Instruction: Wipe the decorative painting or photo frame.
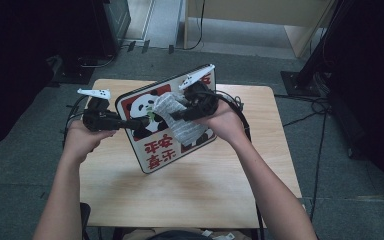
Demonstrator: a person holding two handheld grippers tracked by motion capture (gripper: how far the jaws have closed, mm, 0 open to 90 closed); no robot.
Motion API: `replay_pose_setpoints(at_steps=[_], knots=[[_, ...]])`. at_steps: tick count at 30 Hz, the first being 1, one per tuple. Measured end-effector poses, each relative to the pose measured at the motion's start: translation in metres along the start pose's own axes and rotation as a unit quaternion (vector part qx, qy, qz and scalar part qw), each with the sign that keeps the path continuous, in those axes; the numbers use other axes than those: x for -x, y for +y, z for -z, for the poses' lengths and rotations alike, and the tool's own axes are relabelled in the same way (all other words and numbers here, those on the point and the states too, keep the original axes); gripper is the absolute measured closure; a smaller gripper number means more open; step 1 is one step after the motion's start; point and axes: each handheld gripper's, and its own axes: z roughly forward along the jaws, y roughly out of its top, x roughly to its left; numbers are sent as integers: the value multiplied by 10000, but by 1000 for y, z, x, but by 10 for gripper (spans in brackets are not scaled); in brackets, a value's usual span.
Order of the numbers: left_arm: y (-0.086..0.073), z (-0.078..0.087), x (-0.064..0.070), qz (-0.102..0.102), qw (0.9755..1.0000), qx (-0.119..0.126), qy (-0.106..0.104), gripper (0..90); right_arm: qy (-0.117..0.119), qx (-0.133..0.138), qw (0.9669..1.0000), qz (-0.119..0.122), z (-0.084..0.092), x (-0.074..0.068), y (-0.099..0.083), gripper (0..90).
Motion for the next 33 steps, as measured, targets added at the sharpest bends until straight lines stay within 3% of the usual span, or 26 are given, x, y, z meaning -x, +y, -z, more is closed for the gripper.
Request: replay_pose_setpoints(at_steps=[7, 14, 21, 33], knots=[[0, 0, 0, -8, 10000, 8, 10, 768, -61, 168, 9997, 148, 16, -6, 35, 694], [0, 0, -1, 6, 10000, 13, -27, 767, -148, 359, 9990, 212, 19, -10, 59, 688], [-1, 0, -1, -17, 10000, 30, -28, 771, -135, 220, 9995, 194, 3, -10, 57, 687], [-1, 0, -1, -68, 10000, 23, -18, 773, -79, 84, 9998, 152, -7, -9, 48, 685]])
